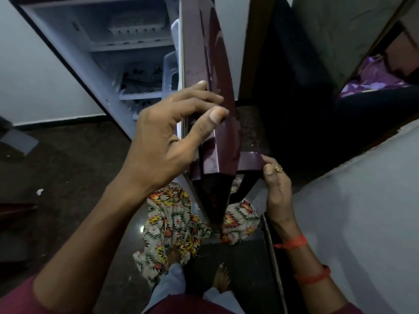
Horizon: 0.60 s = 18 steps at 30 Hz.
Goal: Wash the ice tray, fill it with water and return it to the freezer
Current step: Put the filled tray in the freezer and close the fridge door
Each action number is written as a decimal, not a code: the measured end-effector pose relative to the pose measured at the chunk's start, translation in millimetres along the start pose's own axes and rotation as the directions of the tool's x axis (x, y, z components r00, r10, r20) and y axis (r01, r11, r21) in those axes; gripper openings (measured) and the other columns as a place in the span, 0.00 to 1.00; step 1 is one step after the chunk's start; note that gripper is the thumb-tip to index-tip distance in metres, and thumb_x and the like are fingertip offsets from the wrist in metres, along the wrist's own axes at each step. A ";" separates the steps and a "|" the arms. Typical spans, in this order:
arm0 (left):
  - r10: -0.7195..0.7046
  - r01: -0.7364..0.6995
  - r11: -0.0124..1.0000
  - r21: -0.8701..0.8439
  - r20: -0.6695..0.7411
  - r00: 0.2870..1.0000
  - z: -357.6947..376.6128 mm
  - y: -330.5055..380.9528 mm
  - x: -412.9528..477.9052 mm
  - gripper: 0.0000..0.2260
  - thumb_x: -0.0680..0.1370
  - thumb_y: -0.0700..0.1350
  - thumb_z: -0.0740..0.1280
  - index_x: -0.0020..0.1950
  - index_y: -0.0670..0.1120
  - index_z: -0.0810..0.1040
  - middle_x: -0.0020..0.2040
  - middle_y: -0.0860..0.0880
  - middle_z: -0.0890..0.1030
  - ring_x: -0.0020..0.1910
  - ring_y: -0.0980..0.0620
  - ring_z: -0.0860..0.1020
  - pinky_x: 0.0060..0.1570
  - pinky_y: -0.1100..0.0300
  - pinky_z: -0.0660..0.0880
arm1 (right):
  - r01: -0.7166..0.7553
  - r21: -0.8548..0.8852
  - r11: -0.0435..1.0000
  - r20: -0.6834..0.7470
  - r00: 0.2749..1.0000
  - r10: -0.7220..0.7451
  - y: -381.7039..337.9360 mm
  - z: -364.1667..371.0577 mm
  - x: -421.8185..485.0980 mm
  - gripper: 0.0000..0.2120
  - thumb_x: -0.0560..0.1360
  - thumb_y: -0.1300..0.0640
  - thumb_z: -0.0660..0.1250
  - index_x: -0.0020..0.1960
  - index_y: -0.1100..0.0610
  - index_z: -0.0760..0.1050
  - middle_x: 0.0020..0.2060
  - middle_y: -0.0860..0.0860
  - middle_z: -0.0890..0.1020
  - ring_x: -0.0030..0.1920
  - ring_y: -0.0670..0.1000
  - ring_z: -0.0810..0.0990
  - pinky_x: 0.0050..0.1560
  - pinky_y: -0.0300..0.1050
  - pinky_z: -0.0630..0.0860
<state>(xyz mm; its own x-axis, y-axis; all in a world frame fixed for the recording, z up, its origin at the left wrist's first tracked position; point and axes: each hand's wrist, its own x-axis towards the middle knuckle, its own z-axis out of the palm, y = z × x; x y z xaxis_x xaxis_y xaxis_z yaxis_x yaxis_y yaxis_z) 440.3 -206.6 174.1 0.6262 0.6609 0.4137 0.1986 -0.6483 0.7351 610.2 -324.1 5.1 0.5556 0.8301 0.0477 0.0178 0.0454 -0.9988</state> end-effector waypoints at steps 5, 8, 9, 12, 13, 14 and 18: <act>-0.057 0.057 0.996 0.070 -0.003 0.998 -43.4 -22.7 -14.5 0.10 0.81 0.46 0.68 0.57 0.43 0.84 0.60 0.50 0.82 0.72 0.55 0.72 0.72 0.53 0.69 | 0.036 -0.069 0.997 0.181 0.983 -0.023 -1.0 37.9 -4.1 0.24 0.77 0.35 0.60 0.62 0.52 0.77 0.54 0.49 0.83 0.58 0.52 0.81 0.58 0.54 0.77; -0.070 0.068 0.990 0.121 0.009 0.998 -70.5 -34.3 -23.9 0.10 0.80 0.45 0.69 0.59 0.43 0.83 0.63 0.50 0.82 0.73 0.54 0.70 0.73 0.51 0.68 | 0.073 -0.104 0.992 0.291 0.956 -0.040 -5.0 64.9 -3.7 0.24 0.78 0.37 0.60 0.61 0.55 0.78 0.54 0.51 0.82 0.57 0.53 0.80 0.56 0.56 0.77; -0.081 0.080 0.988 0.132 0.009 0.997 -80.2 -39.3 -27.3 0.11 0.80 0.46 0.70 0.60 0.44 0.83 0.64 0.50 0.81 0.74 0.55 0.70 0.73 0.50 0.67 | 0.082 -0.108 0.991 0.317 0.947 -0.043 -6.2 76.1 -3.5 0.23 0.78 0.38 0.61 0.60 0.55 0.78 0.53 0.50 0.81 0.56 0.53 0.80 0.55 0.55 0.77; -0.106 0.104 0.980 0.172 0.003 0.994 -106.8 -52.6 -35.7 0.14 0.79 0.49 0.70 0.62 0.45 0.82 0.66 0.52 0.80 0.75 0.55 0.68 0.74 0.49 0.66 | 0.099 -0.118 0.988 0.400 0.915 -0.044 -10.3 107.8 -2.7 0.18 0.79 0.43 0.62 0.58 0.55 0.78 0.52 0.49 0.80 0.54 0.51 0.80 0.54 0.48 0.76; -0.111 0.110 0.976 0.187 -0.005 0.994 -115.4 -57.3 -38.0 0.15 0.79 0.50 0.70 0.63 0.46 0.82 0.67 0.52 0.79 0.75 0.55 0.68 0.74 0.49 0.66 | 0.105 -0.127 0.986 0.427 0.903 -0.041 -11.5 118.0 -1.5 0.16 0.79 0.45 0.62 0.58 0.55 0.78 0.51 0.47 0.79 0.53 0.49 0.80 0.53 0.45 0.75; -0.112 0.113 0.972 0.208 -0.016 0.994 -124.7 -62.0 -40.6 0.16 0.78 0.51 0.70 0.64 0.46 0.81 0.67 0.53 0.79 0.75 0.55 0.67 0.74 0.49 0.66 | 0.113 -0.137 0.984 0.449 0.892 -0.040 -12.9 129.1 0.2 0.15 0.79 0.45 0.62 0.57 0.54 0.78 0.50 0.46 0.79 0.52 0.48 0.80 0.52 0.42 0.74; -0.094 0.103 0.956 0.275 -0.044 0.995 -157.4 -86.6 -51.0 0.24 0.74 0.55 0.73 0.67 0.46 0.79 0.70 0.52 0.76 0.75 0.54 0.67 0.74 0.50 0.66 | 0.146 -0.178 0.973 0.518 0.855 -0.034 -19.8 172.8 7.3 0.14 0.79 0.44 0.63 0.57 0.52 0.78 0.51 0.45 0.80 0.53 0.48 0.80 0.52 0.38 0.74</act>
<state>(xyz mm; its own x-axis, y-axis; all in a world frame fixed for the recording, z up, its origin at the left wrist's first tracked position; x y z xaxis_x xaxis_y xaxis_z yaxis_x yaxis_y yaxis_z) 272.5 -124.7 173.9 0.5709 0.7351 0.3657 0.4615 -0.6557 0.5975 470.2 -222.9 27.1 0.0439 0.9958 0.0797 0.2461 0.0666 -0.9670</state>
